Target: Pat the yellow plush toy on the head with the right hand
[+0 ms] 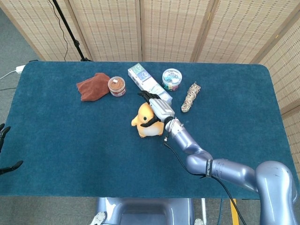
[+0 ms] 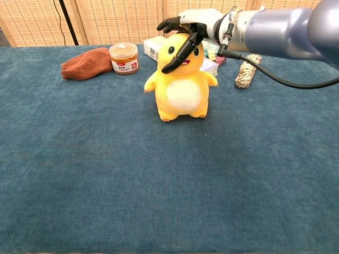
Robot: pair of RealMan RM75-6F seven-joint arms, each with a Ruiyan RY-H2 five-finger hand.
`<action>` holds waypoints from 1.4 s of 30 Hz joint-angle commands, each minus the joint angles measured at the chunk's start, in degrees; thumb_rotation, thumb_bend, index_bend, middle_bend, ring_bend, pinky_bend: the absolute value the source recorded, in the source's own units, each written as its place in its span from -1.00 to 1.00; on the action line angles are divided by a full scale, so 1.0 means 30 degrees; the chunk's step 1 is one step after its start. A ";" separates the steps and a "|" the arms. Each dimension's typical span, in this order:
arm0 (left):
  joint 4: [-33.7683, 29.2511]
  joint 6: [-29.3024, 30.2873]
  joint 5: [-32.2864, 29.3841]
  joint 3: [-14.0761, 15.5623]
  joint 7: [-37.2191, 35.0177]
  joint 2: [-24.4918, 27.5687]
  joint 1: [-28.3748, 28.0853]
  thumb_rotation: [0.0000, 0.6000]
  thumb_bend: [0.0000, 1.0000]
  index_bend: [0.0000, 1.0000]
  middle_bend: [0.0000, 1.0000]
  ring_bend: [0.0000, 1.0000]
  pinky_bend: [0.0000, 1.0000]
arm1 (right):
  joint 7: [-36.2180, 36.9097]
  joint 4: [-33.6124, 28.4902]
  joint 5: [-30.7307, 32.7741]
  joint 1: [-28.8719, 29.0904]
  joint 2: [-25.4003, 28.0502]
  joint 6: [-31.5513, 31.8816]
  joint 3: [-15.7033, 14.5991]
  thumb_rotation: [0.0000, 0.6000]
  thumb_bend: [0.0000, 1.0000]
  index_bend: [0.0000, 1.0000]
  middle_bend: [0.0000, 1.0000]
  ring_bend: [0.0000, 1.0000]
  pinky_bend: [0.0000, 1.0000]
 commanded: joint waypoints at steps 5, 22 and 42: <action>0.0007 0.0099 0.0067 0.0016 -0.0173 0.0045 0.0053 1.00 -1.00 -1.00 -1.00 -1.00 -1.00 | -0.1697 0.0784 0.0623 0.0411 -0.0896 0.0118 -0.0918 1.00 -1.00 -1.00 -1.00 -1.00 -1.00; 0.0125 0.0199 0.0173 0.0041 -0.0691 0.0160 0.0125 1.00 -1.00 -1.00 -1.00 -1.00 -1.00 | -0.3087 0.0274 0.1419 0.0154 -0.1455 0.2044 -0.0156 1.00 -1.00 -1.00 -1.00 -1.00 -1.00; 0.0107 0.0183 0.0428 0.0188 -0.0586 0.0145 0.0110 1.00 -1.00 -1.00 -1.00 -1.00 -1.00 | -0.0659 -0.8431 -0.2858 -0.4655 0.5528 0.6375 0.1223 1.00 -1.00 -1.00 -1.00 -1.00 -1.00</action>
